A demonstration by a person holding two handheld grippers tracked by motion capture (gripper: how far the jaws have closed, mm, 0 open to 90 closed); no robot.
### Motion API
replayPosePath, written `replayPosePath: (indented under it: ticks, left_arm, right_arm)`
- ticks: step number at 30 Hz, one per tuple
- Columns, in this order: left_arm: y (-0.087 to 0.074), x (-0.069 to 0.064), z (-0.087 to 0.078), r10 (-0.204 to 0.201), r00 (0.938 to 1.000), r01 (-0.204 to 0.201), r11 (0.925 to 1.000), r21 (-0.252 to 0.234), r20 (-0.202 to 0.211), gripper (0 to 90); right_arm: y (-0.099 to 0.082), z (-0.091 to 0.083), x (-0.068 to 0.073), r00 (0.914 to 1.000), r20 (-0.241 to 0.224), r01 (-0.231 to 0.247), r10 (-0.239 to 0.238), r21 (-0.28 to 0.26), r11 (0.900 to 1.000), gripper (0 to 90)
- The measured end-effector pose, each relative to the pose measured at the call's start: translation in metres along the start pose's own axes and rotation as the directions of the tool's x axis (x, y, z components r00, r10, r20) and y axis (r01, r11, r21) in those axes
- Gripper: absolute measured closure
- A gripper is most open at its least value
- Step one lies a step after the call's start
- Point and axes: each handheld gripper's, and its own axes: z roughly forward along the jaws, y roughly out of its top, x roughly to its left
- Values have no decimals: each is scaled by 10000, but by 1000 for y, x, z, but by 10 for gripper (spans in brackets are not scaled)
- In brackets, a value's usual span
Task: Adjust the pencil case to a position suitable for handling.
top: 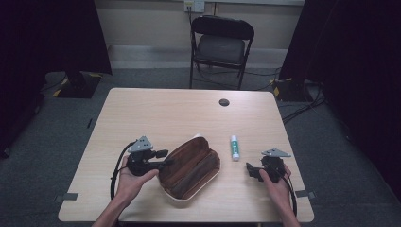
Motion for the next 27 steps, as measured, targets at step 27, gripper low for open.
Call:
replayPosePath:
  ticks: [27]
  left_arm:
    - [-20,10,-12,278,9723,-270,9996,-69,2321,776]
  right_arm:
    - [1,1,0,10000,44,-6,6,7,10000,124]
